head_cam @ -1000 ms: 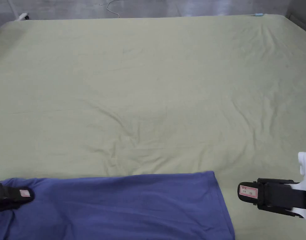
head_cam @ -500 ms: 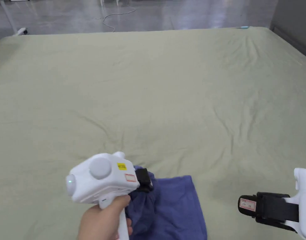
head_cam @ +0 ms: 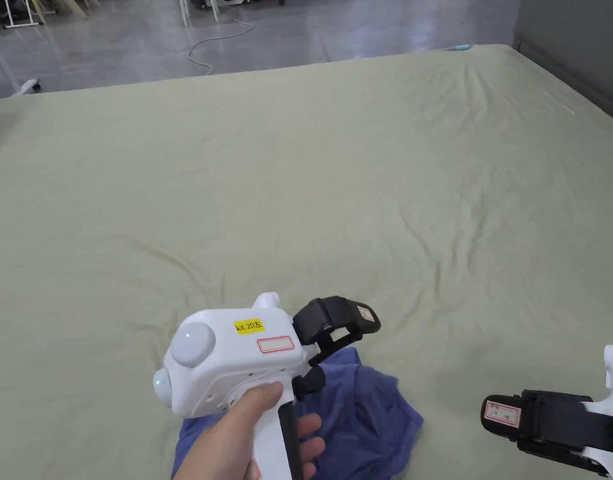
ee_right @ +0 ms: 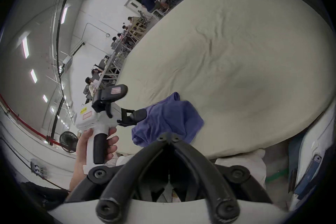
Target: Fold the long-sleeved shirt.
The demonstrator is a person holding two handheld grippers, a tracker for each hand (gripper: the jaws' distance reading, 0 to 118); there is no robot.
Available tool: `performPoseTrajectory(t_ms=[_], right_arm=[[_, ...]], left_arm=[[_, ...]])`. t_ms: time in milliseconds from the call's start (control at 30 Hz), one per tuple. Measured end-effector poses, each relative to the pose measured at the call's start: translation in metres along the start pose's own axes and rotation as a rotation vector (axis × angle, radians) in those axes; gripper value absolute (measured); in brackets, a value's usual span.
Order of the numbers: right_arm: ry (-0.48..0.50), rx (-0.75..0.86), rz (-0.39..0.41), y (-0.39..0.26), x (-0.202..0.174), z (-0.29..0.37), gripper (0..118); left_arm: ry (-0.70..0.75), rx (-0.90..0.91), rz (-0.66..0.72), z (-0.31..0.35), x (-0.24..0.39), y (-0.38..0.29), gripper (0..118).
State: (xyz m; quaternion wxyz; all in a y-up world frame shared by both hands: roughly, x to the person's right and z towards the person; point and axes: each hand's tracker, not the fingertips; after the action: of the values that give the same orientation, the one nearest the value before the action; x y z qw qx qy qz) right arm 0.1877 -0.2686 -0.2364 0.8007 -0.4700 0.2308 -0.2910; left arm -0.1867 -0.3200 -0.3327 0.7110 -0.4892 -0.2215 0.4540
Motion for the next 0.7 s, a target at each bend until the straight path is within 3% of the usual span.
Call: performPoseTrajectory(t_ms=[100,133,167,200,233,300,433,533,633,700], right_arm=[[0.008,0.005,0.004,-0.001,-0.002,0.004,0],[0.009,0.007,0.007,-0.002,-0.003,0.005,0],[0.010,0.009,0.009,-0.002,-0.003,0.007,0],[0.010,0.012,0.012,-0.002,-0.003,0.009,0],[0.007,0.014,0.013,-0.002,-0.003,0.010,0],[0.000,0.018,0.016,-0.003,-0.003,0.009,0],[-0.030,0.023,0.006,-0.003,-0.003,0.006,0],[-0.066,0.019,0.004,-0.004,-0.010,0.003,0],[-0.077,0.031,0.011,-0.004,-0.017,0.007,0],[-0.074,0.067,0.013,0.001,-0.019,0.014,0]], left_arm=[[0.112,0.064,-0.080,0.015,0.008,-0.003,116],[0.159,0.052,-0.133,0.021,0.007,-0.004,109],[0.241,0.053,-0.199,0.025,0.010,-0.008,73],[0.350,0.080,-0.269,0.029,0.011,-0.014,23],[0.483,0.100,-0.335,0.028,0.011,-0.019,0],[0.686,0.097,-0.407,0.015,0.002,-0.036,0],[0.551,-0.127,-0.367,-0.033,-0.019,-0.065,0],[0.578,-0.184,-0.473,-0.083,-0.016,-0.077,0],[0.496,-0.216,-0.417,-0.109,0.003,-0.070,0],[0.329,-0.236,-0.353,-0.108,0.019,-0.062,0]])
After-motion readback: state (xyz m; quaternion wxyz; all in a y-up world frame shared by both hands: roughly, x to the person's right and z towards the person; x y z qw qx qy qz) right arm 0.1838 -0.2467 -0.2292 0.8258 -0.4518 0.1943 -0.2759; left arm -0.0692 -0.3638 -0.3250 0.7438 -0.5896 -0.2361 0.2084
